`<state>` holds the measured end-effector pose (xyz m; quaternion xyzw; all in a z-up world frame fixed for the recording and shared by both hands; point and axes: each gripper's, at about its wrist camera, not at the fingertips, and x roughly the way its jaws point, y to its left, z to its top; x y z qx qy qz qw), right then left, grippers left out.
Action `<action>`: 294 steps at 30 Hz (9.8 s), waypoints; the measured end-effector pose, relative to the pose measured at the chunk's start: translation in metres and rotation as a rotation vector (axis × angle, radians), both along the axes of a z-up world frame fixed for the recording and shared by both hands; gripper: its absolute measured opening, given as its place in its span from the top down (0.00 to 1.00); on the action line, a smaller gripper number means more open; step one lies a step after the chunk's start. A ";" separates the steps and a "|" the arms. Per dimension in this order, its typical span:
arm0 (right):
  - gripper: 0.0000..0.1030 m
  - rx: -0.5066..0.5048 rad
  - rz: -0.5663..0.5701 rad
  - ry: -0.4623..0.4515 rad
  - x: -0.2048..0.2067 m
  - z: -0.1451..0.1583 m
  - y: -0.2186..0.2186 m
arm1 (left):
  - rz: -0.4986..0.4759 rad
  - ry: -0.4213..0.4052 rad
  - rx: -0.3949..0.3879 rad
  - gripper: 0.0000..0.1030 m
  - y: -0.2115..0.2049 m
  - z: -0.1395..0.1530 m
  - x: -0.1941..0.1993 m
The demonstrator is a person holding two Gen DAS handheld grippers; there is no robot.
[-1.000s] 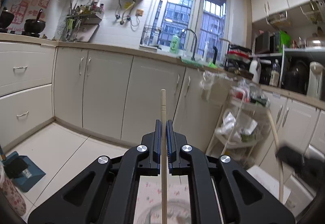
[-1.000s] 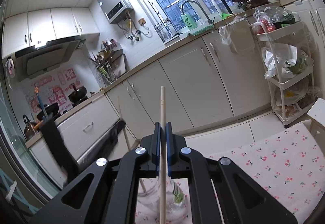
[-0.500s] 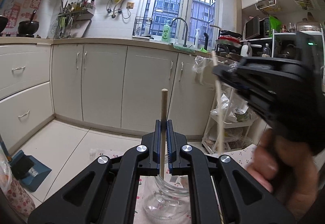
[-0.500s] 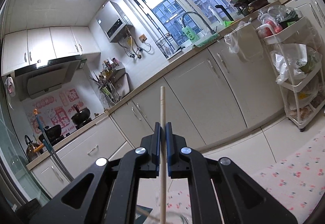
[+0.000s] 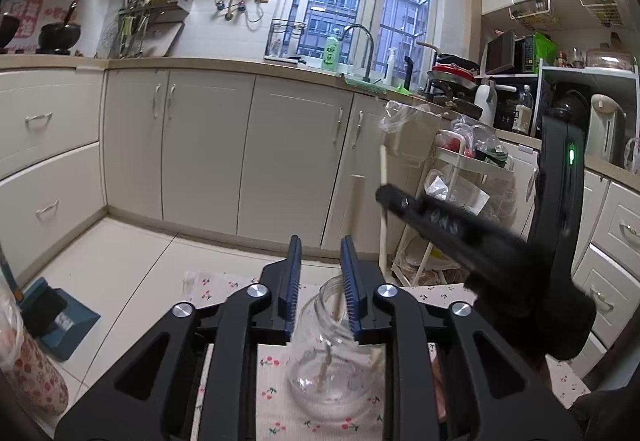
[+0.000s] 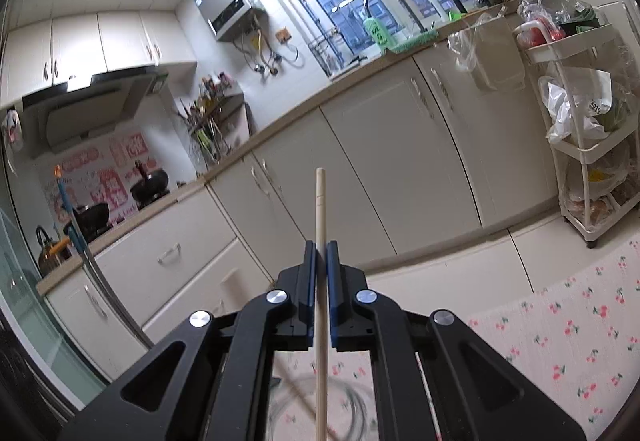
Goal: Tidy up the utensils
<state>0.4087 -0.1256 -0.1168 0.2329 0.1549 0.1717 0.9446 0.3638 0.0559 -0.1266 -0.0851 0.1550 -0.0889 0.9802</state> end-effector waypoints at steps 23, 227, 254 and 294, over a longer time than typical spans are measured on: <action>0.77 -0.317 0.100 0.429 -0.155 -0.052 -0.075 | -0.056 0.290 -0.020 0.54 -0.005 -0.024 -0.095; 0.95 -0.213 -0.086 -0.220 -0.037 0.017 0.030 | 0.151 0.048 -0.135 0.49 0.043 -0.020 -0.044; 0.69 -0.417 0.072 0.479 -0.149 -0.077 -0.098 | -0.071 0.425 0.010 0.34 -0.030 -0.055 -0.071; 0.90 -0.343 0.114 0.594 -0.156 -0.099 -0.100 | -0.247 0.737 0.312 0.94 -0.086 -0.101 -0.062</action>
